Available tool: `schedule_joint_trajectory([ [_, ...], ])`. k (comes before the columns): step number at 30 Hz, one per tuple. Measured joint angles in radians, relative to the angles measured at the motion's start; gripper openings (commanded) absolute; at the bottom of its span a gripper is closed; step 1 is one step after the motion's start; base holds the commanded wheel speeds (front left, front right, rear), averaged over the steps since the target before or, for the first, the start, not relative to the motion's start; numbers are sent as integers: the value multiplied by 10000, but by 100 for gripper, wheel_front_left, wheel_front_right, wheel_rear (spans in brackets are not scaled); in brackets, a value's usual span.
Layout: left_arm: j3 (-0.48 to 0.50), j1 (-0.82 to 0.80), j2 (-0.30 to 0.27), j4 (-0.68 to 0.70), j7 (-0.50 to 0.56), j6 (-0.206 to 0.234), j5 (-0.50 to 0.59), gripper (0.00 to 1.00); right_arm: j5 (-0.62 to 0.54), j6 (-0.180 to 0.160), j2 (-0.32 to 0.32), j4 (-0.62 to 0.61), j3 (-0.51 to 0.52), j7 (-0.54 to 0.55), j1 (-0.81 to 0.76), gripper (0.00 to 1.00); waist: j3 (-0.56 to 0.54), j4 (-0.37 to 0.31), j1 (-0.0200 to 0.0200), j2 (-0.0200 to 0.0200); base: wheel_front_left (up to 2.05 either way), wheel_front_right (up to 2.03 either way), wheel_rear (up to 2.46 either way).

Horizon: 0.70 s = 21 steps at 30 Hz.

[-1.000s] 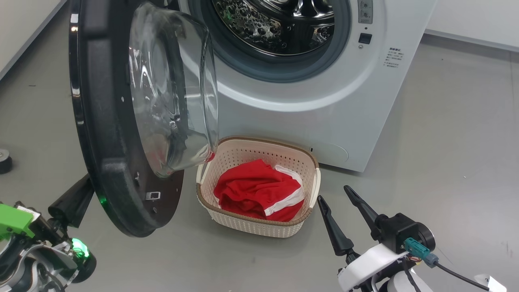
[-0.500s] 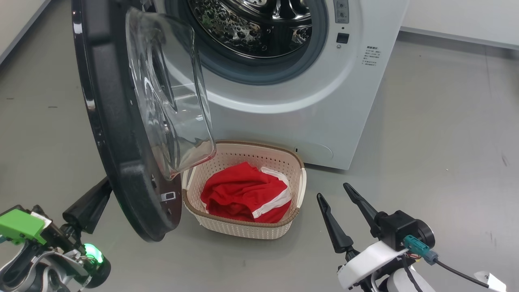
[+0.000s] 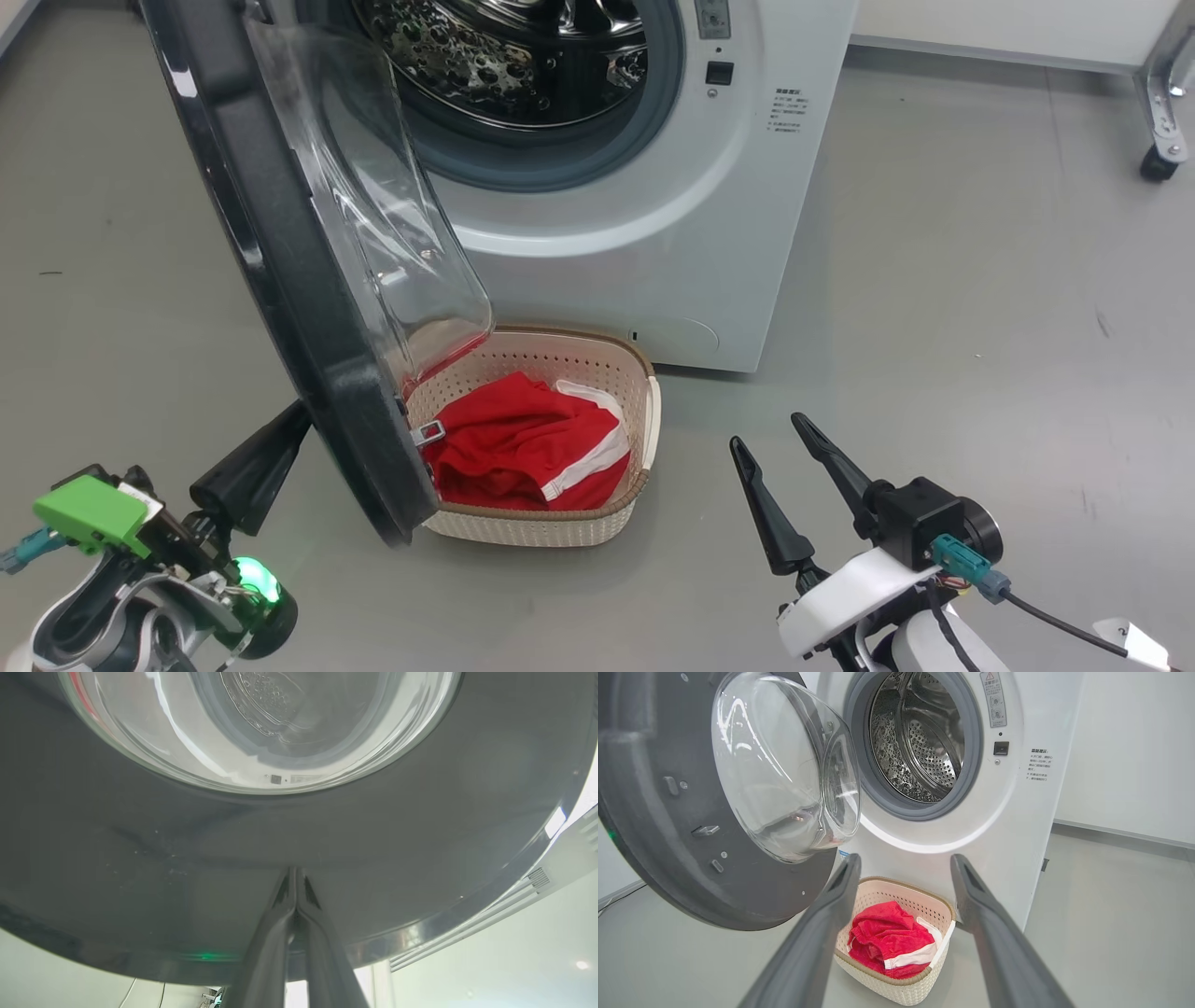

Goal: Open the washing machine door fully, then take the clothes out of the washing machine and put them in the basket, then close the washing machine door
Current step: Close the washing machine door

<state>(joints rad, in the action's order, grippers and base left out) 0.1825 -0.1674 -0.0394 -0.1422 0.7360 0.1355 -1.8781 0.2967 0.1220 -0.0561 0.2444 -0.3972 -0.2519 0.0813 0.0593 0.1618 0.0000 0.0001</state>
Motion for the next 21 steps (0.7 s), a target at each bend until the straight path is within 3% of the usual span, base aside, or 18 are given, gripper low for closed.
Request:
schedule_joint_trajectory([
  [21,-660,-134,4,190,-1536,0,-865,0,-50,0,0,-127,107,0,326,100,544,-1713,0,0,0,0,0],
])
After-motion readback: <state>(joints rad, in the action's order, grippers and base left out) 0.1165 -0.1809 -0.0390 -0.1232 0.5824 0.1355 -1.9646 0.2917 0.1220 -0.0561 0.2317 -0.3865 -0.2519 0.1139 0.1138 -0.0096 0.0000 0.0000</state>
